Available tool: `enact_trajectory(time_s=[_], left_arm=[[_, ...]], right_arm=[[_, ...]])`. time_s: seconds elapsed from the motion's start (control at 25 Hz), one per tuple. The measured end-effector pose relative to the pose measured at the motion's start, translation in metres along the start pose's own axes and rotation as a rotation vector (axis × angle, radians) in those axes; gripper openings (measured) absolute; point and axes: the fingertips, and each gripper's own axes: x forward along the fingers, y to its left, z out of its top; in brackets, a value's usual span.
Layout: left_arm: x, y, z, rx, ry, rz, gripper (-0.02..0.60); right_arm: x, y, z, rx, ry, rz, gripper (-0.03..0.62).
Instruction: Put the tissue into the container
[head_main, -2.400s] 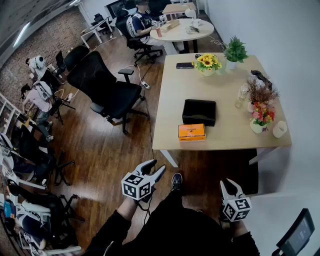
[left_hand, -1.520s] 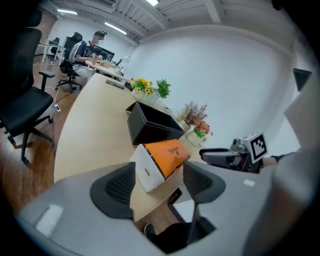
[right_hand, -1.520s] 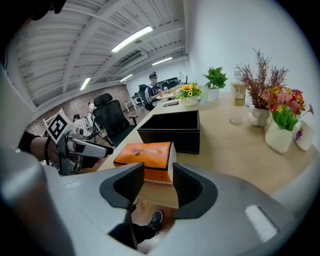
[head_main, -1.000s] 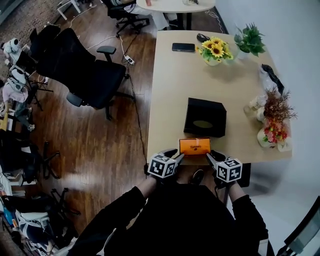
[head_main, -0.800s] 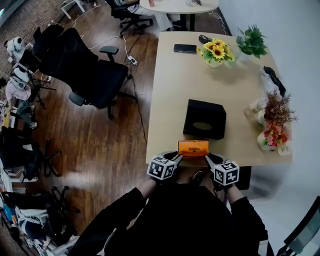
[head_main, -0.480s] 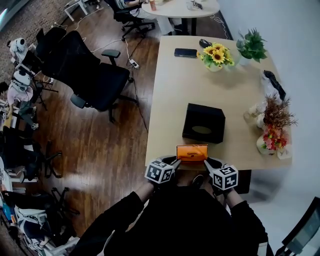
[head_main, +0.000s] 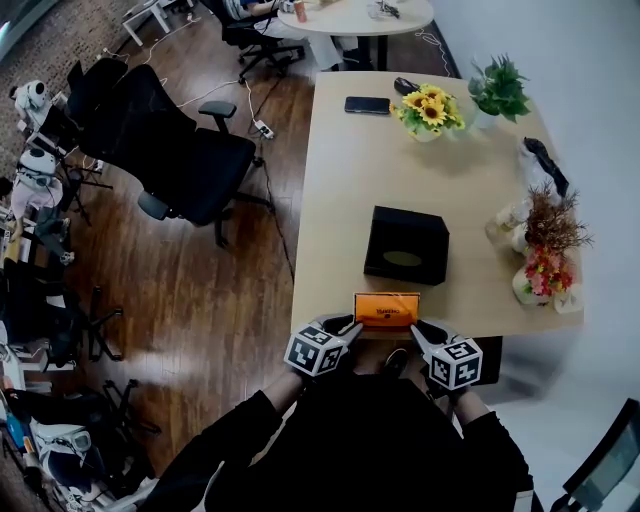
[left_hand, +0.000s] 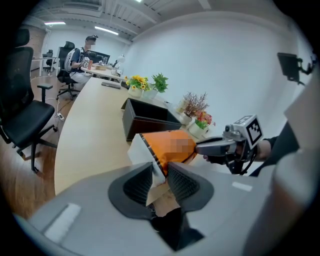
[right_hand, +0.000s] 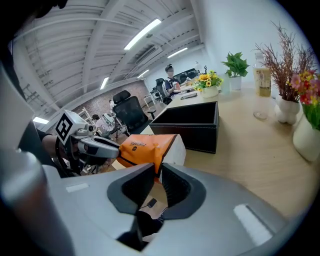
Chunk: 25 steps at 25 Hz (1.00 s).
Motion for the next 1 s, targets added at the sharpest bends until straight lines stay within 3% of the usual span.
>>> enact_trajectory(time_s=[0.4, 1.0], left_arm=[[-0.020, -0.015, 0.016, 0.036, -0.006, -0.029, 0.075], [-0.051, -0.036, 0.087, 0.130, -0.108, -0.089, 0.075]], right_arm=[[-0.025, 0.018, 0.015, -0.011, -0.054, -0.041, 0.051], [-0.064, 0.029, 0.078, -0.030, -0.188, -0.095, 0.049]])
